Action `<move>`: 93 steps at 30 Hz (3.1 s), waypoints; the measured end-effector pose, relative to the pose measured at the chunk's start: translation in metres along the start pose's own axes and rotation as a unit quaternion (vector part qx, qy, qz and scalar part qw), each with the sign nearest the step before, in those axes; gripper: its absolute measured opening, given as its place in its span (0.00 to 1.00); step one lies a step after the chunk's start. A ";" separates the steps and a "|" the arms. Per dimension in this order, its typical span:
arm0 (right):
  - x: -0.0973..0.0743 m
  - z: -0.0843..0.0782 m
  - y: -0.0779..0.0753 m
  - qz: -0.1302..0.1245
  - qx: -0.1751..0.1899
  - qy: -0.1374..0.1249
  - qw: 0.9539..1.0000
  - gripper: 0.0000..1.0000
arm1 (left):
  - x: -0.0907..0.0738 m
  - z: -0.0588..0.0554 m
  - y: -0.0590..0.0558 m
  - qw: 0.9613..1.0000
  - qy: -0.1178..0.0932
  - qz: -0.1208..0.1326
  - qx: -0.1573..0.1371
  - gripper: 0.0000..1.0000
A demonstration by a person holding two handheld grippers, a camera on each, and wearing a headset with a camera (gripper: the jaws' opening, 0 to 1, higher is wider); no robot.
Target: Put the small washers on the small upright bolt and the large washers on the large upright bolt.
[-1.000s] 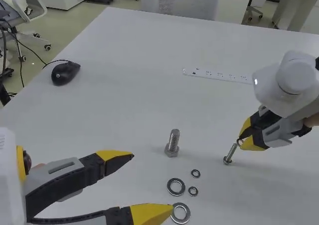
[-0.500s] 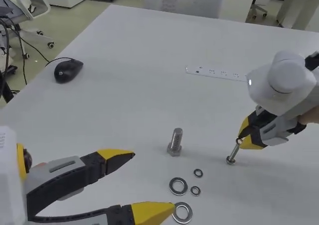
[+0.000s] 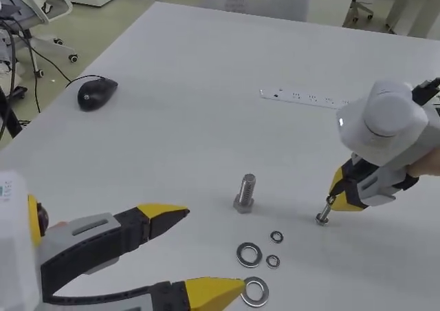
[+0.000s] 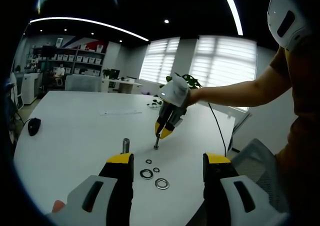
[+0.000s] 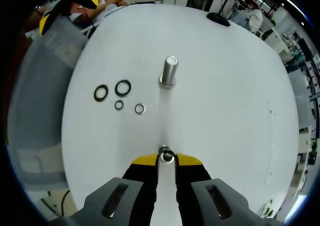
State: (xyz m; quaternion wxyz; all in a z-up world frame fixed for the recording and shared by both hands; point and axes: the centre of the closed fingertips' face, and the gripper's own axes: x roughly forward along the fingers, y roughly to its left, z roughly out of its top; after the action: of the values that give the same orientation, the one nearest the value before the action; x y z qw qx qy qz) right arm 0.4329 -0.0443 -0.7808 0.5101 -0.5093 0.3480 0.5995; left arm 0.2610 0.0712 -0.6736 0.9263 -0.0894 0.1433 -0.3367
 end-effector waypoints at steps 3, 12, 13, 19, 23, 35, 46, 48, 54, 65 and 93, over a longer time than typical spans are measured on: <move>0.005 -0.002 0.001 0.000 -0.003 0.002 1.000 0.13 | 0.000 0.000 0.000 1.000 -0.001 0.000 -0.001 0.55; 0.015 -0.007 0.000 -0.004 0.002 -0.008 1.000 0.13 | 0.001 -0.001 0.001 1.000 0.001 -0.001 -0.003 0.55; 0.017 -0.007 0.000 -0.003 0.001 -0.010 1.000 0.13 | 0.001 -0.001 0.000 1.000 0.001 -0.001 -0.004 0.55; 0.023 -0.012 0.000 -0.004 0.000 -0.009 1.000 0.13 | 0.002 -0.001 0.001 1.000 0.002 -0.001 -0.004 0.55; 0.027 -0.016 -0.001 -0.005 0.003 -0.007 1.000 0.13 | 0.001 0.000 0.001 1.000 0.001 0.000 -0.004 0.55; 0.013 -0.024 -0.001 -0.018 0.020 -0.013 1.000 0.16 | 0.001 0.002 0.000 1.000 0.001 0.000 0.001 0.55; 0.003 -0.016 0.037 0.014 0.029 -0.018 0.999 0.16 | -0.001 0.007 -0.007 1.000 -0.001 -0.002 0.012 0.54; 0.004 -0.010 0.046 0.023 0.024 -0.021 0.999 0.16 | -0.003 0.009 -0.009 1.000 -0.005 -0.002 0.014 0.54; 0.010 0.007 0.062 0.038 0.009 -0.028 0.999 0.15 | -0.007 0.013 -0.013 1.000 -0.013 -0.004 0.020 0.54; 0.035 0.041 0.085 0.061 -0.025 -0.047 0.997 0.17 | -0.013 0.014 -0.014 1.000 -0.015 0.002 0.021 0.54; 0.054 0.065 0.084 0.076 -0.097 -0.049 0.991 0.20 | -0.011 0.010 0.003 0.999 -0.004 0.021 0.029 0.55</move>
State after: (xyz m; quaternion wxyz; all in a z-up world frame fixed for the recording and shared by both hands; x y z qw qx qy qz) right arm 0.3369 0.0103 -0.8261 0.4274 -0.4982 0.3005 0.6920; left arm 0.2579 0.0816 -0.6625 0.9359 -0.0609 0.1318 -0.3209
